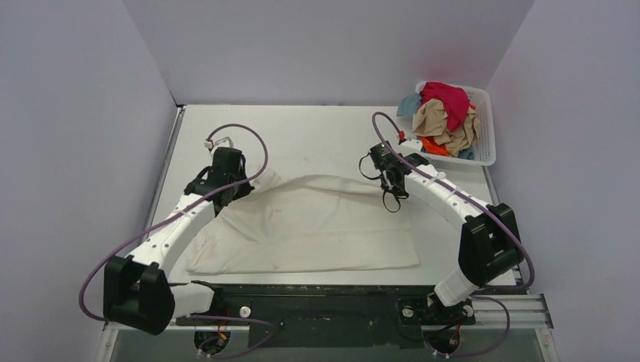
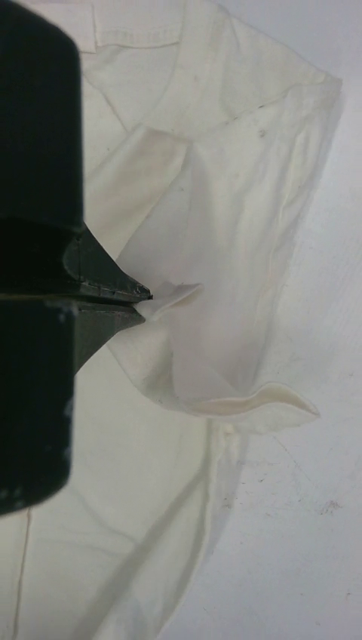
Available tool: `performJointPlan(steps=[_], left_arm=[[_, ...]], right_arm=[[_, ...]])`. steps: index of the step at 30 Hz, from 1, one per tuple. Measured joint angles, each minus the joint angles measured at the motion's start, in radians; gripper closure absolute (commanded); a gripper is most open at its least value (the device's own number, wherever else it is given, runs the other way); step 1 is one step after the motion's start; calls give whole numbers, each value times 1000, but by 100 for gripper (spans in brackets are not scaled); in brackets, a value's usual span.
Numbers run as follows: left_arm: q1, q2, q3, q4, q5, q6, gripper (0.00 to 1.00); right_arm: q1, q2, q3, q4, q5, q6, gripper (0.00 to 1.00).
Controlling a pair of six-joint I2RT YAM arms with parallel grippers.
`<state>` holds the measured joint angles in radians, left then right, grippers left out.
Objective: Fold and stack the t-shirts
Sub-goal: Fold the other side of the tshirt into a rectangle
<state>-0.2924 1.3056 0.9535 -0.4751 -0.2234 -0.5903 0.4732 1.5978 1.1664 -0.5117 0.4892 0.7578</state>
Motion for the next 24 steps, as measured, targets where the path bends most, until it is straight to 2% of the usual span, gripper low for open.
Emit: performJointPlan(steps=[8, 14, 24], left_arm=[[-8, -264, -150, -58, -50, -102, 100], [-14, -344, -229, -127, -55, -154, 100], [-14, -457, -263, -201, -80, -218, 100]], right_arm=[[0, -139, -120, 8, -25, 0, 100], [0, -154, -152, 14, -38, -1, 100], [0, -162, -158, 14, -40, -7, 100]])
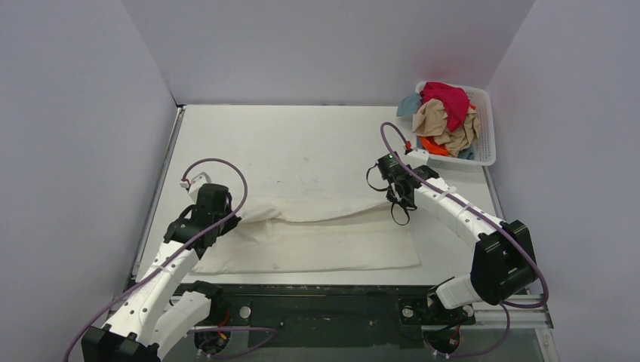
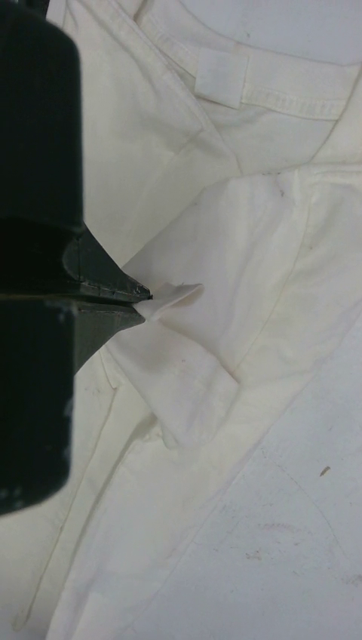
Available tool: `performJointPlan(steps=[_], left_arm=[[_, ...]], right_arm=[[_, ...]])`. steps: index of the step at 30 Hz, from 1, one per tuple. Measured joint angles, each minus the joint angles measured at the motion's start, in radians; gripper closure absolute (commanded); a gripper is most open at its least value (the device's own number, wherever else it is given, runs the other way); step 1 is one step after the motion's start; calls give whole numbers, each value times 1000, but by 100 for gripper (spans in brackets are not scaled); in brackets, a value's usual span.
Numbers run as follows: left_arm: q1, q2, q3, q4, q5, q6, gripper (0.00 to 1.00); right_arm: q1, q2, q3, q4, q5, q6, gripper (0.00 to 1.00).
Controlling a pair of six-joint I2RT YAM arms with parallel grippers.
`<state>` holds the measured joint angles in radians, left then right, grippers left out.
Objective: Fold and stack the t-shirts
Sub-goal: Fold the other side of the tshirt into a rectangle
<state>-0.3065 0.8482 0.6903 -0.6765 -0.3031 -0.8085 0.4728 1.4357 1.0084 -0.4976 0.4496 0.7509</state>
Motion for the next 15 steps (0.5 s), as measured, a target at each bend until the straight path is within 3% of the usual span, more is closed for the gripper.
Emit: performJointPlan(steps=[3, 6, 7, 8, 9, 10, 11, 12, 13, 15], left_arm=[[-1, -2, -36, -19, 4, -28, 97], [-2, -2, -71, -79, 9, -78, 81], [-3, -2, -74, -105, 10, -93, 69], [-9, -3, -74, -137, 13, -118, 62], [-18, -4, -74, -166, 19, -140, 47], [-29, -6, -74, -196, 26, -166, 39], [-47, -10, -73, -231, 32, -188, 26], [-73, -13, -66, -273, 37, -214, 22], [-97, -18, -55, -312, 39, -231, 19], [-152, -38, -5, -405, 40, -266, 17]], right_arm=[[0, 0, -4, -2, 1, 0, 95], [0, 0, -14, -5, 10, 0, 81], [0, 0, -18, -8, 14, 2, 71], [0, 0, -24, -13, 18, 0, 67], [0, 0, -32, -18, 23, 3, 60], [0, 0, -41, -24, 29, 5, 57], [0, -1, -53, -32, 35, 8, 46], [0, -5, -66, -41, 40, 10, 39], [0, -14, -86, -52, 47, 17, 25], [0, -54, -129, -91, 60, 34, 12]])
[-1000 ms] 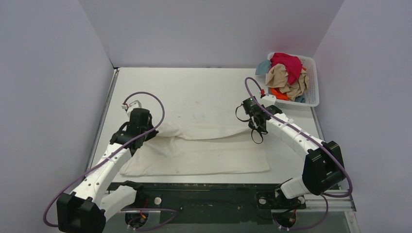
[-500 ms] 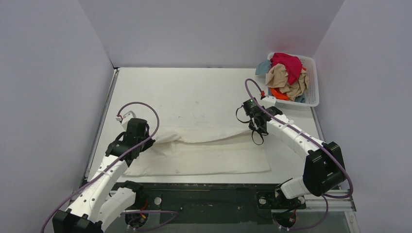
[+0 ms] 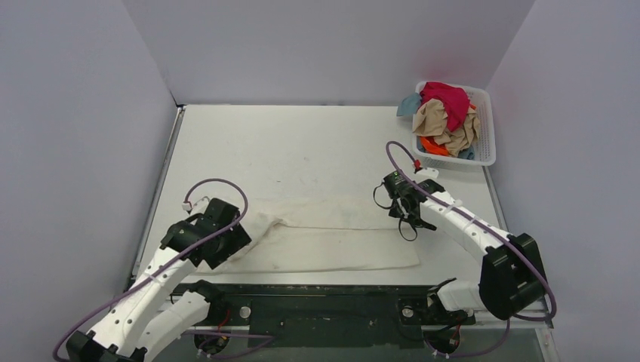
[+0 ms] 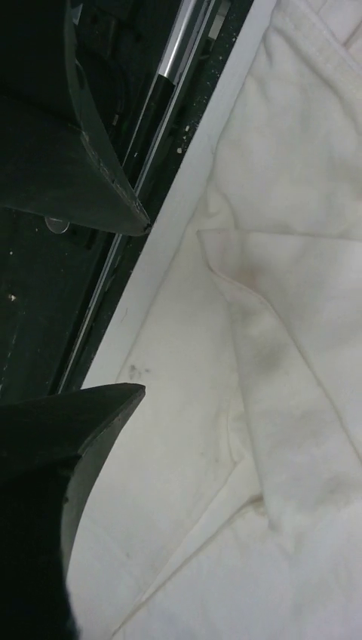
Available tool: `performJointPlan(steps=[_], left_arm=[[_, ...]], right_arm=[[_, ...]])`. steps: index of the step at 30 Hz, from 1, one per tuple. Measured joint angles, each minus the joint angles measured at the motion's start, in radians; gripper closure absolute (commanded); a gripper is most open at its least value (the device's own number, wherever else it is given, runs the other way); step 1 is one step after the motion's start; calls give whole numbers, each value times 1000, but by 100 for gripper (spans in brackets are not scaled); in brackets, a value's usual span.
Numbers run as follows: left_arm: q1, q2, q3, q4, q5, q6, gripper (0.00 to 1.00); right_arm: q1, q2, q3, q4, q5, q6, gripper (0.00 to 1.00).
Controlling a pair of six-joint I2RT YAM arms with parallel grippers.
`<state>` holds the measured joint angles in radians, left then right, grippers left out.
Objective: Fold and stack the t-shirts
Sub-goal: Fold the other side of the tshirt into a rectangle
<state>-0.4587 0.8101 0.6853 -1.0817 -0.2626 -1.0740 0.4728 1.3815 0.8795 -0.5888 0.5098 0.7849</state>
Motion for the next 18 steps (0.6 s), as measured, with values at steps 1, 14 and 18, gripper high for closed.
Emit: performJointPlan(steps=[1, 14, 18], left_arm=[[-14, -14, 34, -34, -5, -8, 17], [-20, 341, 166, 384, 47, 196, 11], [3, 521, 166, 550, 80, 253, 10]], right_arm=[[-1, -28, -19, -18, 8, 8, 10], [-3, -218, -55, 28, -111, -25, 8], [-6, -220, -85, 66, -161, -42, 8]])
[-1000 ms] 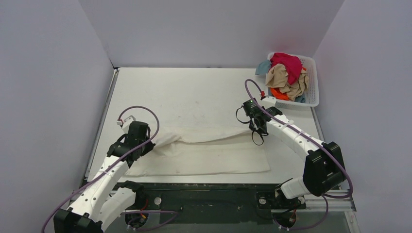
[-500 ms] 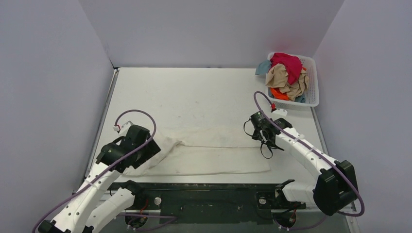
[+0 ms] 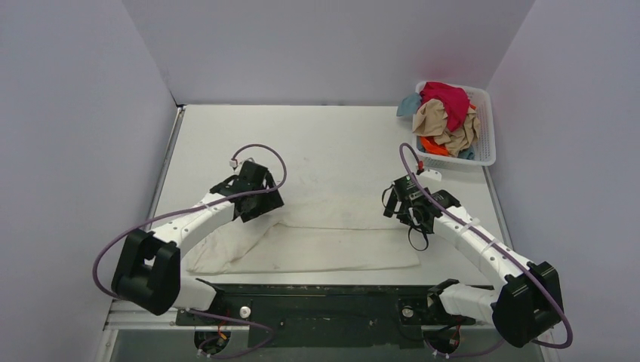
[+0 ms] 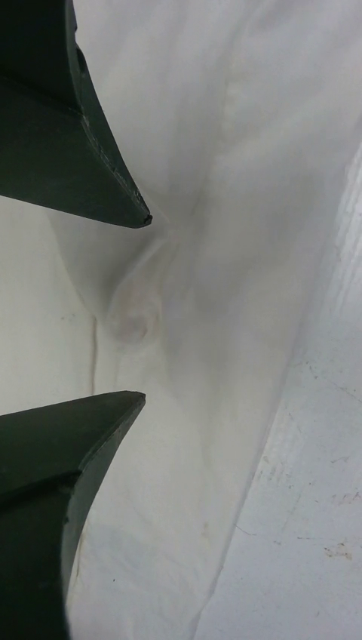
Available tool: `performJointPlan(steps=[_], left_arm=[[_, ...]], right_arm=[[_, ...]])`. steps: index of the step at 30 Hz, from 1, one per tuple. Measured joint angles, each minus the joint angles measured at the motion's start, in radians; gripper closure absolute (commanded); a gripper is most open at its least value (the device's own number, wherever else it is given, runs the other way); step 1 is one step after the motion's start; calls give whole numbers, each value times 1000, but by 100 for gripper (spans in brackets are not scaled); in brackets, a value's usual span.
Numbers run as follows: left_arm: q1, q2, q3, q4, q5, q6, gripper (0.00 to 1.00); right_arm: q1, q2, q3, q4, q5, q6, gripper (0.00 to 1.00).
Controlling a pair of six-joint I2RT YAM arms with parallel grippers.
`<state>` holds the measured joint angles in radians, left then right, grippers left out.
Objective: Fold and stack the t-shirts
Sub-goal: Fold the other side of the tshirt into a rectangle, then rotate the tshirt 90 degrees
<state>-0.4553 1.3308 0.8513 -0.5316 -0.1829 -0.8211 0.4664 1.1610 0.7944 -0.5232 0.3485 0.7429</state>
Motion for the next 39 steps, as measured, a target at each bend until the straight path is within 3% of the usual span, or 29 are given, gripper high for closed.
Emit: performJointPlan(steps=[9, 18, 22, 27, 32, 39], left_arm=[[-29, 167, -50, 190, 117, 48, 8], [-26, 204, -43, 205, 102, 29, 7], [8, 288, 51, 180, 112, 21, 7], [54, 515, 327, 165, 108, 54, 7], [51, 789, 700, 178, 137, 109, 6], [-6, 1212, 1339, 185, 290, 120, 6]], right_arm=[[-10, 29, -41, 106, -86, -50, 9], [-14, 347, 18, 303, -189, -132, 16], [-13, 407, 13, 354, -237, -140, 17], [24, 276, -131, 455, -263, -133, 18], [240, 129, -252, 471, -301, -81, 18], [494, 219, -182, 520, -420, -44, 18]])
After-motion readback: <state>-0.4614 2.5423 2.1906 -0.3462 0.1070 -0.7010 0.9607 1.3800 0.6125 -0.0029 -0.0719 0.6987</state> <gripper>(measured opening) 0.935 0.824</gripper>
